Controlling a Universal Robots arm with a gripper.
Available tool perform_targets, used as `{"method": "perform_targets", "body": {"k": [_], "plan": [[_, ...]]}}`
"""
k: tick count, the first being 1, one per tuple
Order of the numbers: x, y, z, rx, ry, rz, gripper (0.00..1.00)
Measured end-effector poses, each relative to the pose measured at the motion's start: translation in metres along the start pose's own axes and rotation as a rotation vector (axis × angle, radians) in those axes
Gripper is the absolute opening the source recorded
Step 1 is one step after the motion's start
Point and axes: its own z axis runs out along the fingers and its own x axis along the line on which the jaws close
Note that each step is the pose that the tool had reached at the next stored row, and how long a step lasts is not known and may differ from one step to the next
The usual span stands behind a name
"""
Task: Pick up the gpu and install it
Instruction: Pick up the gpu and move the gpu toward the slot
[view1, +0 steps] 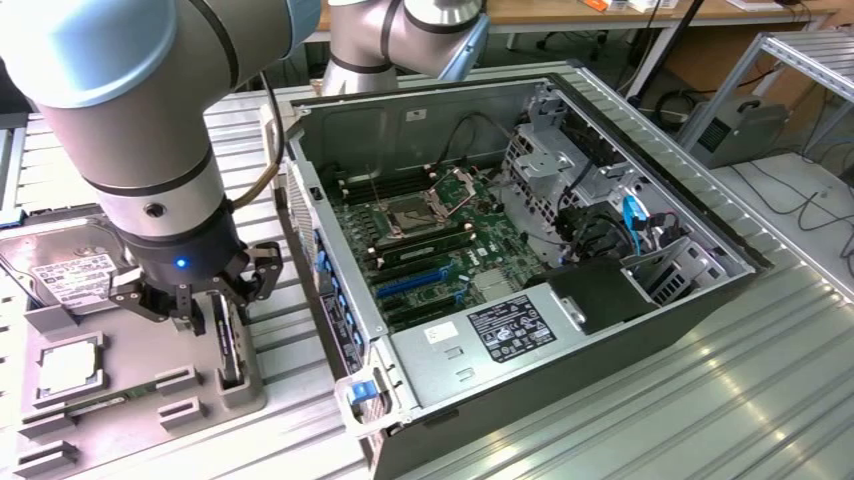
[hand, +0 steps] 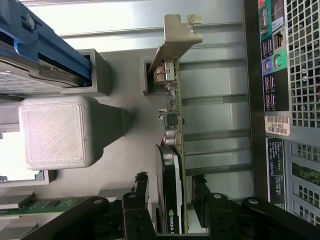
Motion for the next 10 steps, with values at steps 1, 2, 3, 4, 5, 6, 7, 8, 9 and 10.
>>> {"method": "perform_targets", "body": {"k": [1,2,3,4,5,6,7,8,9,10], "plan": [[0.0,-0.0004,0.0,0.0001,0.0001,0.0,0.48],[-0.0001,-0.0009,-0.0001,0.0001,0.0001,0.0,0.48],[-0.0001,-0.0015,0.0,0.0,0.0,0.0,0.48],[-0.0001,-0.0017,-0.0001,0.0001,0.0001,0.0,0.48],[-0.0001,-0.0017,-0.0001,0.0001,0.0,0.0,0.48],[-0.0001,-0.0017,-0.0001,0.0001,0.0,0.0,0.48],[-0.0001,-0.0017,-0.0001,0.0001,0.0,0.0,0.48],[-0.0001,-0.0018,-0.0001,0.0002,0.0001,0.0,0.48],[-0.0001,-0.0018,-0.0001,0.0002,0.0001,0.0,0.48],[-0.0001,-0.0018,-0.0001,0.0002,0.0001,0.0,0.48]]}}
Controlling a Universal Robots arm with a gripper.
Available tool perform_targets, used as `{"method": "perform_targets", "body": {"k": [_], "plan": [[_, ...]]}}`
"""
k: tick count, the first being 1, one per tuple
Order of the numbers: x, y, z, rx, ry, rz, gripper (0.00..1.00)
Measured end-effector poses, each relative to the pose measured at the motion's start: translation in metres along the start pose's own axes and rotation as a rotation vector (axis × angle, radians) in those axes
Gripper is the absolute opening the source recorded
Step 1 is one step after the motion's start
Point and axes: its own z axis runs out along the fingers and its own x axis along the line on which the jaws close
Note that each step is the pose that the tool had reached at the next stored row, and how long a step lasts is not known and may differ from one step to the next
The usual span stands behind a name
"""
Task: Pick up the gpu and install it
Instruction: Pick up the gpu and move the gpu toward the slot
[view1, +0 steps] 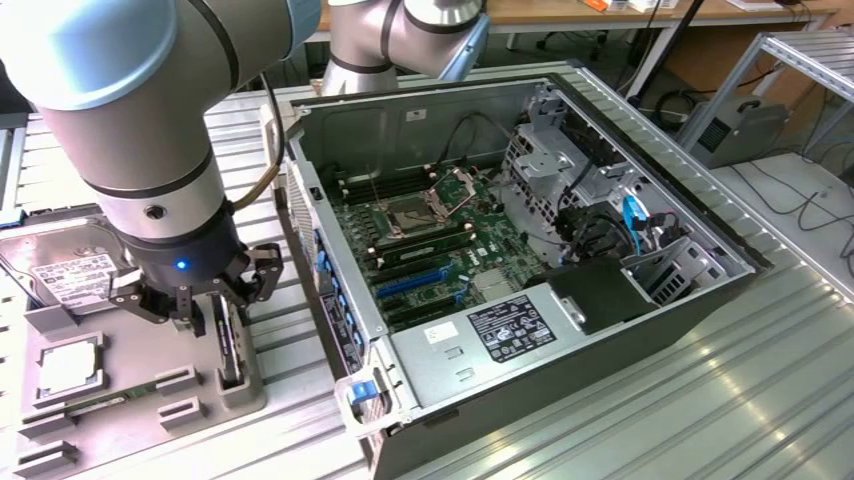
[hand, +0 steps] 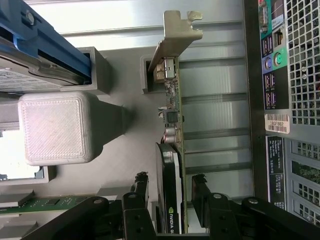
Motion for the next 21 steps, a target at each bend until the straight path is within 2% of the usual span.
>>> {"method": "perform_targets", "body": {"k": [4,5,14,15,17,21], "plan": [[0.0,0.0,0.0,-0.0001,-0.0001,0.0,0.47],[0.0,0.0,0.0,-0.0001,-0.0001,0.0,0.4],[-0.0012,-0.0001,0.0,0.0,0.0,0.0,0.4],[-0.0012,-0.0001,0.0,0.0,0.0001,0.0,0.38],[-0.0012,-0.0001,0.0,0.0,0.0001,0.0,0.27],[-0.0012,-0.0001,0.0,0.0,0.0001,0.0,0.27]]}}
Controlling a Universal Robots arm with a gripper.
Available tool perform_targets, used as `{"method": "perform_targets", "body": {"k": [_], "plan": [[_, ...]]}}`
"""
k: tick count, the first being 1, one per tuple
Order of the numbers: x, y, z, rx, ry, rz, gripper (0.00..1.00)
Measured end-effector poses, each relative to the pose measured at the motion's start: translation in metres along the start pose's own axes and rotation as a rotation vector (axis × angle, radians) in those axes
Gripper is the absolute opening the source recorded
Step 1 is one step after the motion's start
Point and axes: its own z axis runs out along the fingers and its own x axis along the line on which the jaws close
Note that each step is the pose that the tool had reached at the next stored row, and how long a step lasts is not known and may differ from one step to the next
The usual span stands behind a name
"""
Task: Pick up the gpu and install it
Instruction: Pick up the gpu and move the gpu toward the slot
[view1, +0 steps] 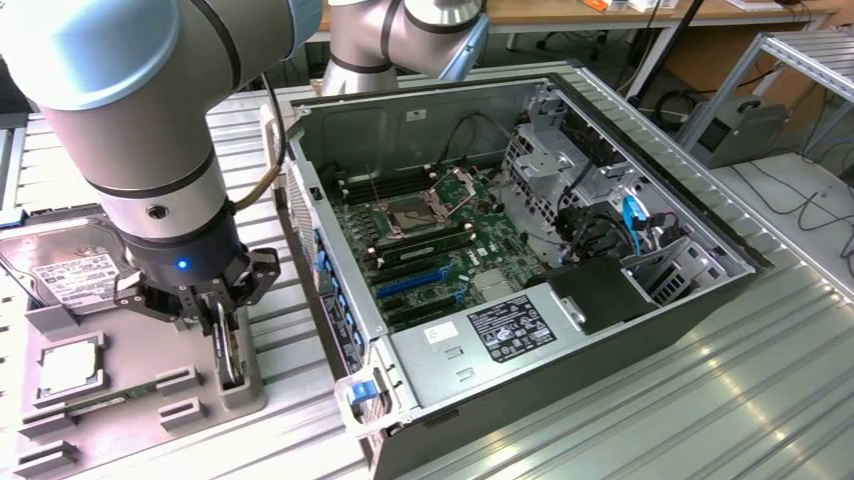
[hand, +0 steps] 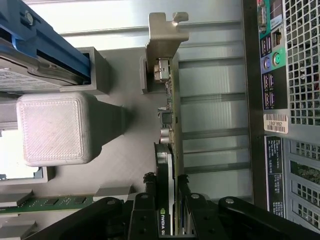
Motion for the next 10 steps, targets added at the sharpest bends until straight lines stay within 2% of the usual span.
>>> {"method": "perform_targets", "body": {"k": [10], "plan": [[-0.0001,0.0,0.0,-0.0004,0.0003,-0.015,0.27]]}}
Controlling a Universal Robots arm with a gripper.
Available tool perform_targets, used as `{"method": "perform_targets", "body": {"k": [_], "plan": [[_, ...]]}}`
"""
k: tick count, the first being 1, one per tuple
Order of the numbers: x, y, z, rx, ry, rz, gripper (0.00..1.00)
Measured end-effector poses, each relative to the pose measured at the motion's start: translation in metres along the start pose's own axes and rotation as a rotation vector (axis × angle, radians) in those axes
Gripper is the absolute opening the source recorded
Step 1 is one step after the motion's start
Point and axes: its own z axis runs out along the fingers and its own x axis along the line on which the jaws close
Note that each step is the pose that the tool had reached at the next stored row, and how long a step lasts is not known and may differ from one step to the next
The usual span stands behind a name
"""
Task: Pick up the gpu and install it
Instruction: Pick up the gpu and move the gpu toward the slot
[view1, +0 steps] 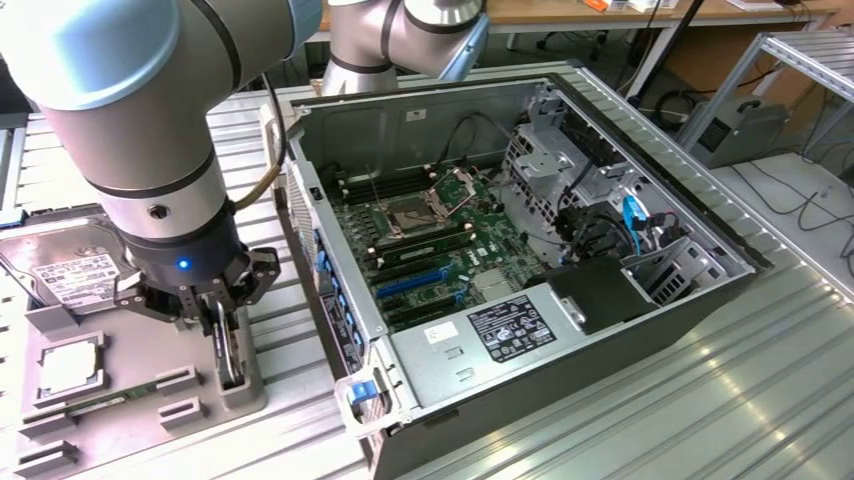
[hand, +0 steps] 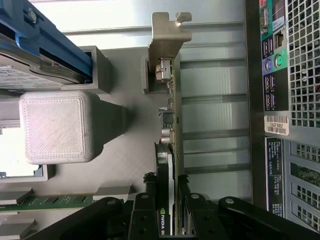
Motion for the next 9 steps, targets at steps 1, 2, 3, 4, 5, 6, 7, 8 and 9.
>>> {"method": "perform_targets", "body": {"k": [1,2,3,4,5,6,7,8,9], "plan": [[0.0,0.0,0.0,0.0,0.0,0.0,0.27],[0.0,0.0,0.0,0.0,0.0,0.0,0.27],[0.0,0.0,0.0,0.0,0.0,0.0,0.27],[-0.0001,0.0,-0.0003,0.0,-0.0001,0.0,0.27],[-0.0001,0.0,-0.001,0.0002,0.0001,0.0,0.27],[-0.0001,0.0,-0.0017,0.0001,0.0,0.0,0.27],[-0.0001,0.0001,-0.0027,0.0001,0.0,0.0,0.27],[-0.0001,0.0001,-0.0039,0.0,0.0,0.0,0.27],[-0.0001,0.0001,-0.0067,0.0,0.0,0.0,0.27]]}}
